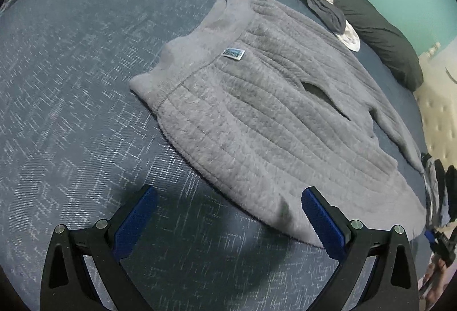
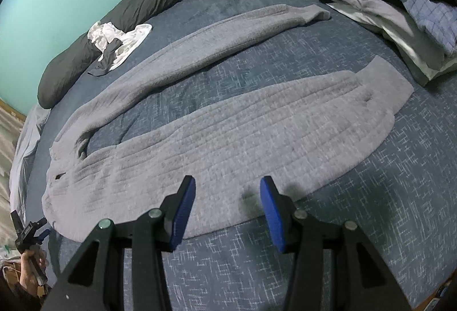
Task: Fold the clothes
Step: 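Grasp the sweatshirt side edge near the label with the left gripper, then lift the held side edge with the left gripper and fold it over the body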
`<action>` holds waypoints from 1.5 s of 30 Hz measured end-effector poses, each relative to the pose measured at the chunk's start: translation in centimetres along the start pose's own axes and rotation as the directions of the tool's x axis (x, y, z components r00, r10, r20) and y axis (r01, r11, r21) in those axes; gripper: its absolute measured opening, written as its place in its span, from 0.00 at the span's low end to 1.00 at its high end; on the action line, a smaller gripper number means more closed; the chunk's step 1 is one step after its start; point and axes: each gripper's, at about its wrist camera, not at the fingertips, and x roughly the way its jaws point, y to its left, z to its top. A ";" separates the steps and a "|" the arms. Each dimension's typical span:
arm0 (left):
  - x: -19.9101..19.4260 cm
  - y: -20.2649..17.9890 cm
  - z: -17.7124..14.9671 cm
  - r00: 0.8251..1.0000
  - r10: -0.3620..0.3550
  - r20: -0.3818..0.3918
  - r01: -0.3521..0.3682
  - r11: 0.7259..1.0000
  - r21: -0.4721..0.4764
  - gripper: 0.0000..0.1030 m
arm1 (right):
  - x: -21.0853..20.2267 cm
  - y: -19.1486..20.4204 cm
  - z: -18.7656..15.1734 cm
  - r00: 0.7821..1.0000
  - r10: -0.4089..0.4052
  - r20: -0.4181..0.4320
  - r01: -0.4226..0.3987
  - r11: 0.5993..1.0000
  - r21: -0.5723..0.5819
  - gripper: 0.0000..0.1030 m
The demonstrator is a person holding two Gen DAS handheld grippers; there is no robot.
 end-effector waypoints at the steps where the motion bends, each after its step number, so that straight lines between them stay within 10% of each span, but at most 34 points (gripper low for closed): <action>1: 0.2 0.2 0.1 1.000 -0.002 0.001 0.002 1.000 -0.011 0.99 | 0.0 -0.1 0.0 1.000 -0.001 0.001 0.001 1.000 0.005 0.46; 22: -0.2 -1.0 1.4 0.998 -0.059 0.037 0.059 0.998 0.016 0.28 | 0.7 -4.5 0.1 0.999 -0.037 -0.008 0.038 0.990 0.133 0.46; 45: -1.0 -2.3 2.5 0.998 -0.042 0.053 0.037 0.996 0.082 0.07 | 0.5 -12.0 0.5 0.999 -0.044 -0.015 0.046 0.938 0.344 0.52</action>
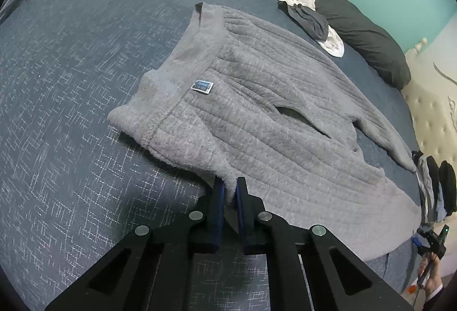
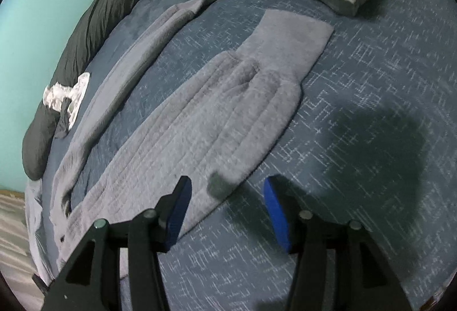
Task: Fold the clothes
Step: 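Lift the held side edge with the left gripper and fold it over the body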
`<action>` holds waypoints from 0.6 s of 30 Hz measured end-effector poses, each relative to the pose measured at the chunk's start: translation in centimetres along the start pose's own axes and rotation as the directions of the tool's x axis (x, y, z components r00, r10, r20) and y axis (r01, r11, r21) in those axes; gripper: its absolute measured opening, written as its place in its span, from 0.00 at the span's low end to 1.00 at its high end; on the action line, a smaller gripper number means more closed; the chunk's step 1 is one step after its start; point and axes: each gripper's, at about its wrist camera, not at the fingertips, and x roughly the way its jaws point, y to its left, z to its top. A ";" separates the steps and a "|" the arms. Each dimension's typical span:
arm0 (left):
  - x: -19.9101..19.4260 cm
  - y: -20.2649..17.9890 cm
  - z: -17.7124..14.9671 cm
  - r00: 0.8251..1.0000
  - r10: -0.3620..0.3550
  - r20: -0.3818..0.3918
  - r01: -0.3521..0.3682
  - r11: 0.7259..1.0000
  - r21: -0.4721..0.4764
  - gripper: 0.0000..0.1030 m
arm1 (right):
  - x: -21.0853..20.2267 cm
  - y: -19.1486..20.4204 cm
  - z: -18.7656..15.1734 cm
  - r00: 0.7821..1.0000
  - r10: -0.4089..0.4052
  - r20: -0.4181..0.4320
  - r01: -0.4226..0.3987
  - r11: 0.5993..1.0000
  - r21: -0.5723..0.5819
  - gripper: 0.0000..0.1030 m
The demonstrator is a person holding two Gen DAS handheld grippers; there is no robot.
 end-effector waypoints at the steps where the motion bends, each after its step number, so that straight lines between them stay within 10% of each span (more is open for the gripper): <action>1: 0.0 -0.1 0.1 1.000 0.000 0.001 0.000 1.000 0.002 0.06 | 0.1 0.0 0.1 1.000 0.003 0.001 -0.003 1.000 0.001 0.52; 4: -0.1 -0.2 0.4 1.000 0.000 0.005 0.000 1.000 0.007 0.06 | 0.6 -0.1 0.4 1.000 0.010 0.006 -0.010 1.000 0.006 0.47; 8: -0.2 -0.4 0.7 1.000 0.000 0.011 -0.001 1.000 0.013 0.05 | 0.4 0.2 1.0 0.999 0.011 0.035 -0.011 1.000 -0.022 0.12; 18: -1.1 -1.3 1.8 0.999 0.001 0.036 -0.003 0.999 0.041 0.05 | -1.5 2.1 2.2 0.992 0.079 0.094 -0.070 0.993 -0.097 0.03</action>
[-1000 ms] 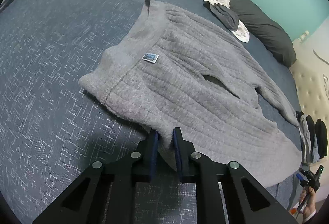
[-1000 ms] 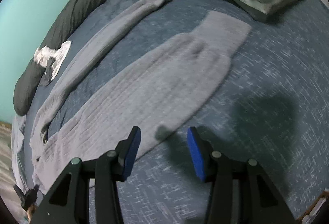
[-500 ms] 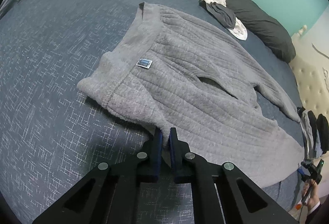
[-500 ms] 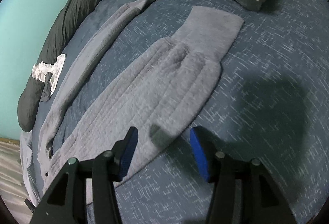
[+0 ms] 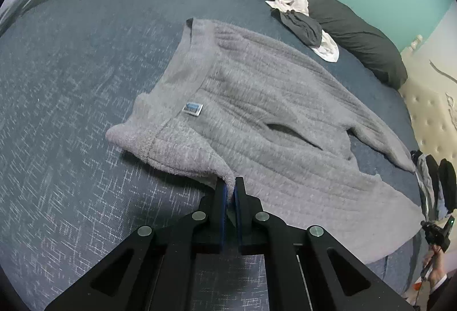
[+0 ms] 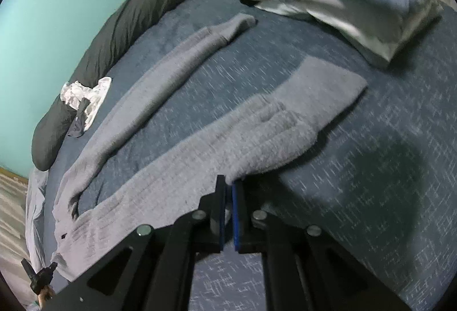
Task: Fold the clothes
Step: 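Lift the held side edge with the left gripper and fold it over the body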
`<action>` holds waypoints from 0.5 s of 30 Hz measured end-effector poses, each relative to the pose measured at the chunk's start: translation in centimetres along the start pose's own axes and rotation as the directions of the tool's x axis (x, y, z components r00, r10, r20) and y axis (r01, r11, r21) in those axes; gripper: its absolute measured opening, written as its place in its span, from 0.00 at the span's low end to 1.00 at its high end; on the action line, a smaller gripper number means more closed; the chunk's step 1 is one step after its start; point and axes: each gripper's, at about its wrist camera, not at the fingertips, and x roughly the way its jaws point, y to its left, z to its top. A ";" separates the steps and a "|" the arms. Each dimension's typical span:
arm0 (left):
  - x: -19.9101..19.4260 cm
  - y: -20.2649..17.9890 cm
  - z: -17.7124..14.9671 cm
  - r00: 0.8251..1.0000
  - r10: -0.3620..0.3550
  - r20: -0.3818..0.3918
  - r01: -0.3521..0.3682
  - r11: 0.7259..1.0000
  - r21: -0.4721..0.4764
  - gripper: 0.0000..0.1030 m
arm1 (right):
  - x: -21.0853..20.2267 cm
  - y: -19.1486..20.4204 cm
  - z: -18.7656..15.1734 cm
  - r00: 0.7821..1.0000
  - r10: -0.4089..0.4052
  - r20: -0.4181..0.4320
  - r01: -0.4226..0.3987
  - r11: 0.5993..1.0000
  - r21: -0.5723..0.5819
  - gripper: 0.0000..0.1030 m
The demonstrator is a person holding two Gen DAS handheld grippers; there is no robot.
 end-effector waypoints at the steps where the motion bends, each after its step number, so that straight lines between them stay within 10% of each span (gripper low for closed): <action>1: -0.2 -0.1 0.2 1.000 0.000 0.005 0.000 1.000 0.003 0.05 | -0.1 0.1 0.2 1.000 0.005 0.003 -0.005 1.000 -0.002 0.03; 15: -1.7 -2.4 5.5 0.998 0.013 0.060 -0.017 0.998 0.058 0.04 | -2.0 5.4 5.7 0.998 0.028 0.049 -0.023 0.995 -0.096 0.03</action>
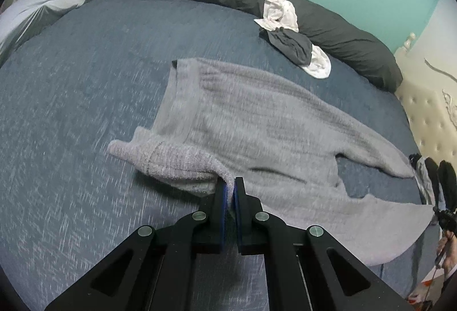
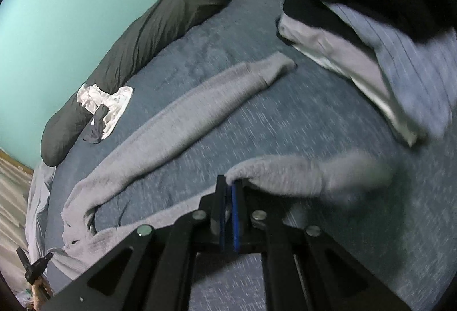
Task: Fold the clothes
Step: 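Lift the held side edge with the left gripper and fold it over the body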
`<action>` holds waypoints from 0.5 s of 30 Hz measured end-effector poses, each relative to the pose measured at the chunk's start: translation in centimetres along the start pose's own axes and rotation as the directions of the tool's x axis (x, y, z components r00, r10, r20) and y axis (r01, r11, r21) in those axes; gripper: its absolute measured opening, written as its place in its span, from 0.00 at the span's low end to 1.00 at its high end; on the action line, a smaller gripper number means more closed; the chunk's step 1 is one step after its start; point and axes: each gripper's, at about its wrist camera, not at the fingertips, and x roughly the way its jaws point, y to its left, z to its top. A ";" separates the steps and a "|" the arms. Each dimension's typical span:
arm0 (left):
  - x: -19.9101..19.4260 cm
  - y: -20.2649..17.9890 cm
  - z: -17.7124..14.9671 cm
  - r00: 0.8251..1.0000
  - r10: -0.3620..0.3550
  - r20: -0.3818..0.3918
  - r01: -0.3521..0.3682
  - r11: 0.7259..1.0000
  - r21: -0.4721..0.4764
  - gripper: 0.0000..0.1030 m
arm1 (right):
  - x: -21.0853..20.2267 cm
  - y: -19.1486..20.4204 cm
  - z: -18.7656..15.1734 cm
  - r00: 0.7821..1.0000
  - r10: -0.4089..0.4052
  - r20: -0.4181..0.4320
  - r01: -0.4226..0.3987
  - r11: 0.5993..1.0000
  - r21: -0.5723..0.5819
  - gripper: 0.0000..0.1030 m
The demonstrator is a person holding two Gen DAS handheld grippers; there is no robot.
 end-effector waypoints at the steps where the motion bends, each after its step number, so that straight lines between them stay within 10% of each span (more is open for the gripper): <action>1: 0.0 -0.1 0.4 1.000 0.001 0.003 -0.001 1.000 0.003 0.04 | 0.1 0.3 0.6 1.000 0.003 0.002 -0.003 1.000 -0.001 0.03; 15: 3.9 -2.8 10.0 1.000 0.015 0.022 -0.016 0.999 0.043 0.04 | 4.5 5.9 10.0 0.999 -0.028 0.040 0.031 0.998 -0.062 0.03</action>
